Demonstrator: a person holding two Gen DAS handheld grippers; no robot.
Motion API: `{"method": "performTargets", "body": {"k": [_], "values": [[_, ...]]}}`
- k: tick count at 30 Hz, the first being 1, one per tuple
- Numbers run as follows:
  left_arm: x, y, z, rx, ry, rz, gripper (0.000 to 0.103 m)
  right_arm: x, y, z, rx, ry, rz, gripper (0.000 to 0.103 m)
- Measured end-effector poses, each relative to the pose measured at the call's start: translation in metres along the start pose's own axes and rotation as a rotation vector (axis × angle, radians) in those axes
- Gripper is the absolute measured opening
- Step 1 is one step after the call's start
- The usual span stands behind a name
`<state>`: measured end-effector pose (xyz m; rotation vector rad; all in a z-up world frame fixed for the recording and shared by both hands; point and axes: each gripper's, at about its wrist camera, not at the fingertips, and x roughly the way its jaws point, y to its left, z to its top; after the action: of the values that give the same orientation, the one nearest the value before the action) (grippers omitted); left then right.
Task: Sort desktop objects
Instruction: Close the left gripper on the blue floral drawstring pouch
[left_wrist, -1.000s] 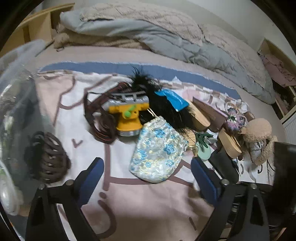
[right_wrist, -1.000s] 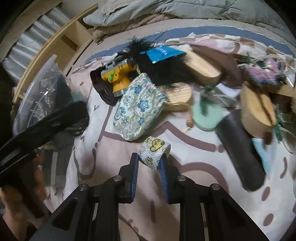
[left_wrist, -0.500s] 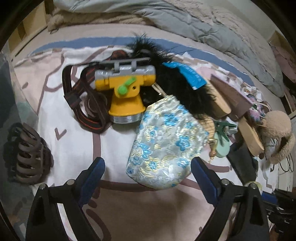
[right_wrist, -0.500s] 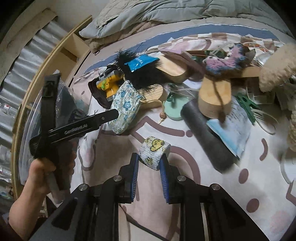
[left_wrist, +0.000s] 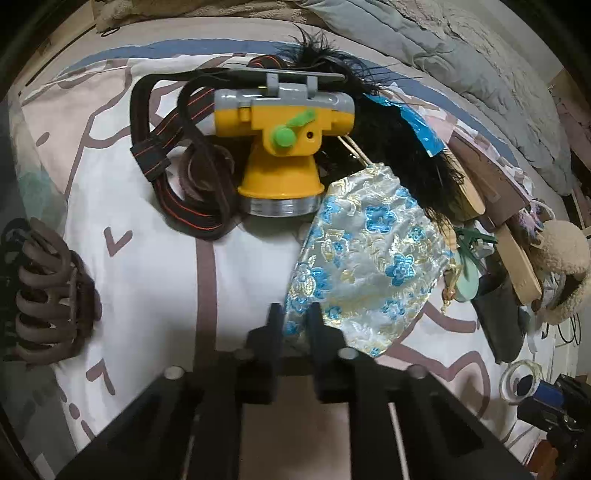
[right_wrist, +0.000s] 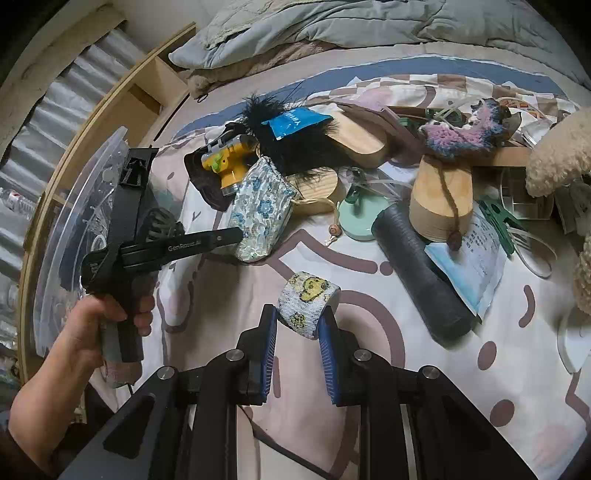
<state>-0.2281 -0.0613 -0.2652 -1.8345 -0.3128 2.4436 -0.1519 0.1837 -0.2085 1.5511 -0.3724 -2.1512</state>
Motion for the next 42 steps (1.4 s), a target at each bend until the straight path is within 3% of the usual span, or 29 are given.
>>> {"method": "performTargets", "body": {"k": [9, 23, 26, 28, 29, 30, 31, 36, 42], "values": [[-0.021, -0.020, -0.021, 0.118, 0.024, -0.051, 0.004, -0.010, 0.004, 0.000, -0.015, -0.020, -0.021, 0.024], [-0.043, -0.018, -0.079, 0.316, 0.184, -0.041, 0.004, -0.033, 0.009, -0.005, -0.018, -0.061, -0.031, 0.024], [-0.049, -0.020, -0.083, 0.340, 0.158, -0.020, 0.004, -0.037, 0.013, -0.006, -0.027, -0.066, -0.023, 0.024], [-0.055, -0.021, -0.082, 0.343, 0.110, 0.020, 0.009, -0.038, 0.016, -0.006, -0.033, -0.069, -0.018, 0.024], [-0.059, -0.019, -0.080, 0.335, 0.100, 0.021, 0.023, -0.039, 0.017, -0.007, -0.035, -0.070, -0.017, 0.024], [-0.059, -0.018, -0.078, 0.312, 0.094, 0.015, 0.047, -0.040, 0.018, -0.007, -0.037, -0.070, -0.015, 0.024], [-0.060, -0.017, -0.076, 0.294, 0.084, 0.012, 0.055, -0.040, 0.019, -0.008, -0.038, -0.071, -0.014, 0.024], [-0.055, -0.022, -0.057, 0.241, 0.028, -0.001, 0.058, -0.041, 0.019, -0.009, -0.039, -0.069, -0.013, 0.024], [-0.027, -0.022, -0.043, 0.156, 0.083, -0.001, 0.052, -0.042, 0.015, -0.011, -0.041, -0.065, -0.010, 0.024]]}}
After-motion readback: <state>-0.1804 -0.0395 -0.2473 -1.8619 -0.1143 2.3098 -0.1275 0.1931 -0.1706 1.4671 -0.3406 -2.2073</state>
